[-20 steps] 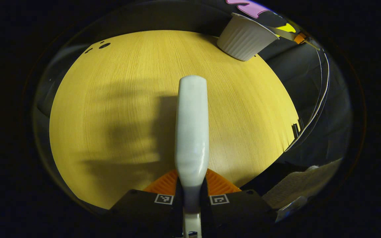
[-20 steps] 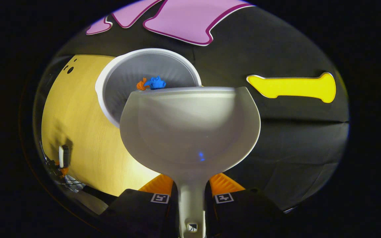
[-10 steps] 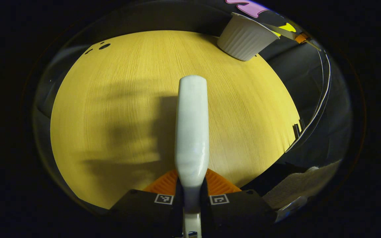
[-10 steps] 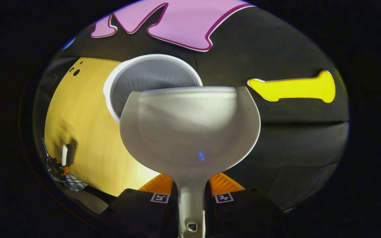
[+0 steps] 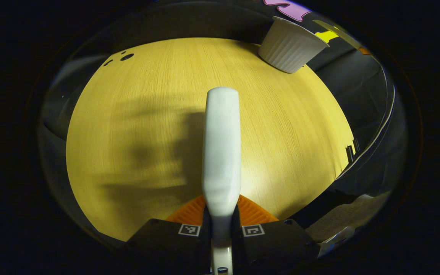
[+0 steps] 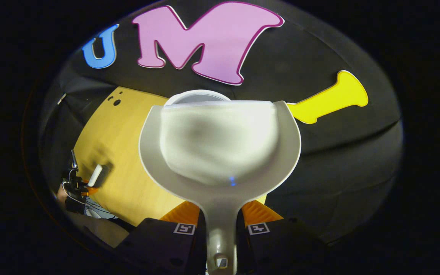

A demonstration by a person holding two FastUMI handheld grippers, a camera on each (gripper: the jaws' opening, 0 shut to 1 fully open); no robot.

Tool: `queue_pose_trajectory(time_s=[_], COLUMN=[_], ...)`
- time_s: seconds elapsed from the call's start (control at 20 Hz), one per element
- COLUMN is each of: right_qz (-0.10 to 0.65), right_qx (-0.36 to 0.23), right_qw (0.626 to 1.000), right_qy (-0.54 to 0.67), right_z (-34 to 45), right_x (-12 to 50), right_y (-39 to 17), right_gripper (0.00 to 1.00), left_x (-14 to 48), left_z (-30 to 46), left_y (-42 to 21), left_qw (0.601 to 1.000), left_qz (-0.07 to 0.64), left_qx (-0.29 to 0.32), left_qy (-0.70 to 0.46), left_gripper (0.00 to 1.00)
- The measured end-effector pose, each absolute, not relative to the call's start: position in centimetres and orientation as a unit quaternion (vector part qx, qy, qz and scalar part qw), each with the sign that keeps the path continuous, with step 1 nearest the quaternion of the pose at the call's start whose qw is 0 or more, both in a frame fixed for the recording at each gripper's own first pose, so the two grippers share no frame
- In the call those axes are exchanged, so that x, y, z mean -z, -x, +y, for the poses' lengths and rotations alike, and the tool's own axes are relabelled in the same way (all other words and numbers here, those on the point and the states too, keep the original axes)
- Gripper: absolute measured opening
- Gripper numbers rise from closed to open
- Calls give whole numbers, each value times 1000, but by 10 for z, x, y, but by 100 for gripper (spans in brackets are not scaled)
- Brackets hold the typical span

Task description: Pick up the small broom and dustpan from the desktop, sweep the trash into the dustpan with the broom, and then empty the trash into the garbage bin.

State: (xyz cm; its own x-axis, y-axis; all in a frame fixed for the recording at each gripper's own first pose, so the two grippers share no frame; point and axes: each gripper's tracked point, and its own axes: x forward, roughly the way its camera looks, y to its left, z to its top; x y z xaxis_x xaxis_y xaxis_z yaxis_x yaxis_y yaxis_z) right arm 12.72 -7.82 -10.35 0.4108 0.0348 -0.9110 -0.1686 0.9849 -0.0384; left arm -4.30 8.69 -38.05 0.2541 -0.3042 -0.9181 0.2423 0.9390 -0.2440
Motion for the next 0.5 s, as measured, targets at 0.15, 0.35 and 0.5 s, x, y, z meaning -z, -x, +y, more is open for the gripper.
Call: queue_pose_trajectory(time_s=[0.15,0.35,0.5], right_qz=[529,522,531], right_qx=[-93,-126,-149], right_qw=[842,842,834], right_qy=[53,43,27], right_z=[-48,4,38], right_x=[110,138,171], right_y=[-90,-42,-10], right_gripper=[35,35,31], left_x=[383,386,391], left_z=[95,98,109], left_y=[37,33,26], left_qw=[790,791,791], left_qz=[591,593,597], left_qx=[164,149,130], left_qy=[18,2,-5], left_gripper=[25,25,25])
